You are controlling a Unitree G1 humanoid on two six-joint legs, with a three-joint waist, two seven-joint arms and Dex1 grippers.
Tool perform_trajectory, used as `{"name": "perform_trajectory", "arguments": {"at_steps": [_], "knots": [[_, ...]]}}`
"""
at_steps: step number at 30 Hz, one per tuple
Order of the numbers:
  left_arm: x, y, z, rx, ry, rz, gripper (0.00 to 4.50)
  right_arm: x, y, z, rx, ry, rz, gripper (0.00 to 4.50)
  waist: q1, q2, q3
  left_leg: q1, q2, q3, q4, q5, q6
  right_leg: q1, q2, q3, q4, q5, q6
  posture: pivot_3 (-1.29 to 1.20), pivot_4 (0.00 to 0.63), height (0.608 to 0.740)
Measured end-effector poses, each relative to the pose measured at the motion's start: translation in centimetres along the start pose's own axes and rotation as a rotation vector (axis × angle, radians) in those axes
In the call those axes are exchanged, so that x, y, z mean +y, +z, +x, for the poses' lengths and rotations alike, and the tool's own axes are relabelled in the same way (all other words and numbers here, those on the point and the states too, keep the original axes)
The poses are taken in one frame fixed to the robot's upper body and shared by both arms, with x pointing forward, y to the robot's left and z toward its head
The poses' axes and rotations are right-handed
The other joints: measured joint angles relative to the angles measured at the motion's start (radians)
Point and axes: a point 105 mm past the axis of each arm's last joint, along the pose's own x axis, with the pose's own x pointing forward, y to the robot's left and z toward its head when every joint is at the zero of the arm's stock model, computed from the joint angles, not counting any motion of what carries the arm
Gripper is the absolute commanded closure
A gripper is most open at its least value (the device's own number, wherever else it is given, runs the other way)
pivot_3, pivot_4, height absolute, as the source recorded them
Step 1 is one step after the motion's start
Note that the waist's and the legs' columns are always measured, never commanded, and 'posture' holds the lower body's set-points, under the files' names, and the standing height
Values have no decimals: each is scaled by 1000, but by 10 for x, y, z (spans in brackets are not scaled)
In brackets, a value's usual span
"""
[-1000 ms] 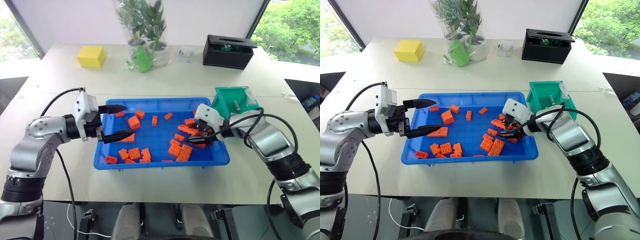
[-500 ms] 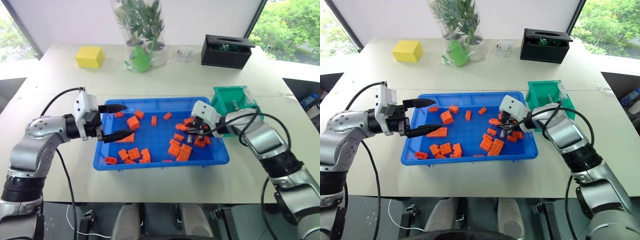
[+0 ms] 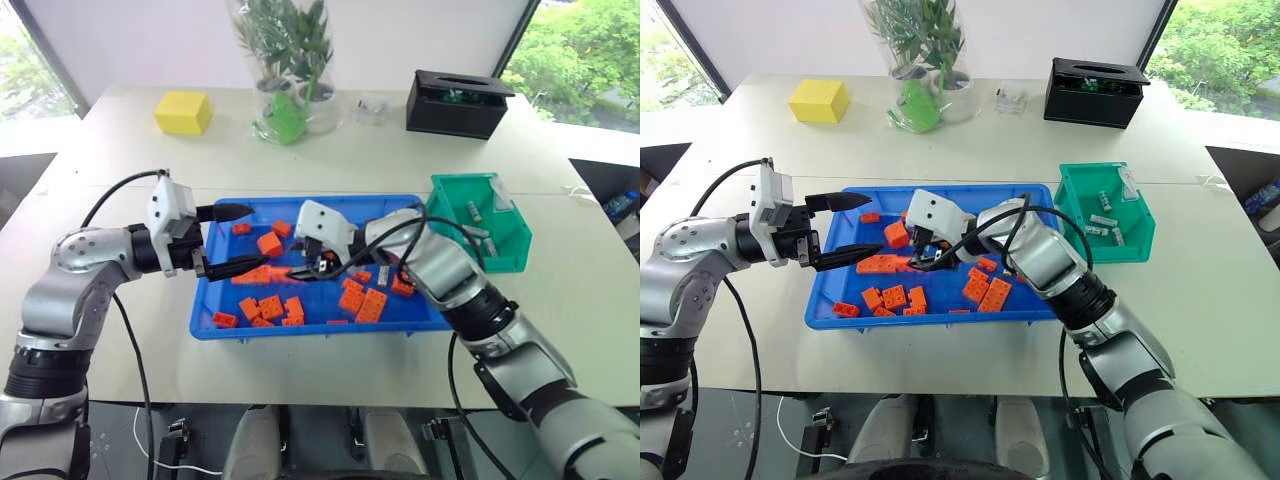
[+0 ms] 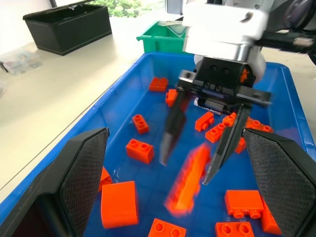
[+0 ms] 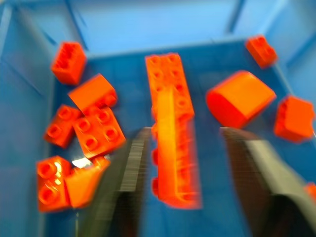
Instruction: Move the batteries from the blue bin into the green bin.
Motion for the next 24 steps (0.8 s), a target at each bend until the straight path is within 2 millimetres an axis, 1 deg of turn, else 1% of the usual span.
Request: {"name": "perform_trajectory", "arguments": {"at_steps": [3, 4, 5, 7, 8, 9, 10, 12, 17, 21, 24], "knots": [[0, 0, 0, 1, -1, 1, 0, -18, -13, -33, 58, -42, 6, 1573, 0, 0, 0, 0, 0, 0, -1, 0, 0, 0, 1, -1, 0, 0, 0, 0, 150, 736], [0, 0, 0, 1, -1, 1, 0, -21, -19, -45, 90, -50, 2, 1573, 0, 0, 0, 0, 0, 0, -1, 0, 0, -1, 1, -1, 1, 0, 0, 0, 150, 736], [0, 0, 0, 1, 0, 1, 0, -22, -26, -55, 117, -51, 7, 1296, -2, 0, 0, 0, 0, 0, -2, 0, 0, -1, 2, -1, 1, 0, 0, 0, 150, 736], [1, 0, 0, 0, 2, 1, 0, -16, -39, -67, 151, -30, 18, 724, -3, 0, 0, 0, 0, 0, -2, 0, 0, -2, 3, -1, 1, 0, 1, 0, 150, 736], [1, 0, 0, -1, 2, 2, 0, -12, -47, -71, 170, -24, 27, 264, -4, 0, 0, 1, 0, 0, -2, 0, 0, -2, 3, -1, 1, 0, 1, 0, 150, 736], [1, 0, 0, -1, 3, 2, 0, -9, -57, -74, 193, -21, 47, 46, -6, 0, 0, 1, 1, 0, -2, 0, 0, -2, 3, -1, 1, 0, 1, 0, 150, 736], [1, 0, 0, -1, 3, 1, 0, -7, -66, -76, 210, -20, 67, 46, -7, 0, 0, 1, 1, 0, -2, 0, 0, -2, 4, -1, 1, 0, 0, 0, 150, 736], [1, 0, 0, -1, 3, 1, 0, -4, -75, -77, 227, -21, 87, 46, -10, 0, 0, 2, 1, 0, -2, 0, 0, -2, 3, 0, 1, 0, -1, 0, 150, 736], [1, 0, 0, -1, 2, 1, 0, -11, -74, -82, 217, -69, 61, 46, -4, 0, 0, 2, 1, 0, -1, 0, 0, -1, 3, 0, 1, -1, -1, 0, 150, 736], [2, -1, -1, 0, 5, -3, 0, -17, -83, -84, 230, -99, 72, 46, -1, 0, 0, 1, 0, 0, -1, 0, 0, -1, 2, 0, 1, -1, -1, 0, 150, 736], [3, 2, 0, -4, 2, 9, 0, -21, -87, -85, 229, -111, 75, 46, -2, 0, 0, 1, 0, 0, -1, 0, 0, -1, 2, 0, 1, -1, -1, 0, 150, 736]]}}
